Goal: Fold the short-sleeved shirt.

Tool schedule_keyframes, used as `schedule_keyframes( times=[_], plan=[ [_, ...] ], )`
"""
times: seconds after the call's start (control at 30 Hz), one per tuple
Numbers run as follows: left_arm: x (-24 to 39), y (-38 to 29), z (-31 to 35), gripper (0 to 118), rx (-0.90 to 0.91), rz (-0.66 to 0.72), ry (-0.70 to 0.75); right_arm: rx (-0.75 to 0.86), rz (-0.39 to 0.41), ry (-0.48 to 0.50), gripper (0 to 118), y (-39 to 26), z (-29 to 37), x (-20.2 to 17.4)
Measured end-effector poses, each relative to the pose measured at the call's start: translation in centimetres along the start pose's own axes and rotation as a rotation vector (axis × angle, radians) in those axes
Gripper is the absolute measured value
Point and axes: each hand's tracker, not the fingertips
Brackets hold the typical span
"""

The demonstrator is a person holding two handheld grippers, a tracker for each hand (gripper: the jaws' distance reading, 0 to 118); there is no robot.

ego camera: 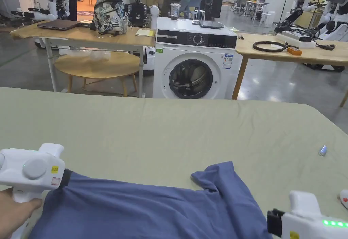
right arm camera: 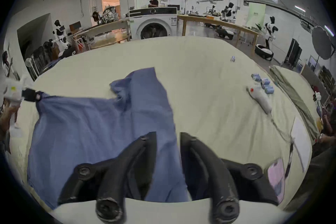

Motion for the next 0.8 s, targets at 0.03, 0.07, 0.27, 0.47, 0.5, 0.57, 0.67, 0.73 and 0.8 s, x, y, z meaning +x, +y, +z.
schedule_keyframes(
  times=[0.03,0.07,0.27,0.47,0.5,0.57,0.67,0.73,0.8],
  plan=[
    [-0.1,-0.5,0.9,0,0.017,0.011,0.008,-0.014,0.007,-0.004,63,1.2,-1.0,0.3],
    [-0.3,-0.9,1.6,0,0.015,0.016,0.007,-0.037,0.016,0.005,63,2.3,-2.3,0.7],
    [-0.5,-2.8,3.0,0,0.031,0.0,0.02,-0.206,0.066,0.044,63,5.0,-9.6,0.7],
    [-0.7,-4.0,3.3,0,0.022,0.028,0.023,-0.335,0.019,0.071,59,4.7,-14.8,0.6],
    [-1.5,-4.0,2.5,0,0.02,0.028,0.023,-0.338,0.036,0.055,54,4.6,-15.2,0.3],
    [-1.8,-4.2,2.4,0,0.015,0.034,0.026,-0.326,0.047,0.028,11,4.7,-14.7,-0.5],
    [-1.6,-4.5,2.6,0,0.014,0.04,0.028,-0.289,0.062,0.016,5,4.5,-14.3,-1.4],
    [-1.7,-4.4,2.4,0,0.011,0.041,0.031,-0.294,0.097,0.003,3,4.2,-14.2,-2.0],
    [-1.6,-4.6,2.8,0,0.013,0.051,0.027,-0.269,0.094,0.01,3,4.4,-13.4,-1.5]
  ],
)
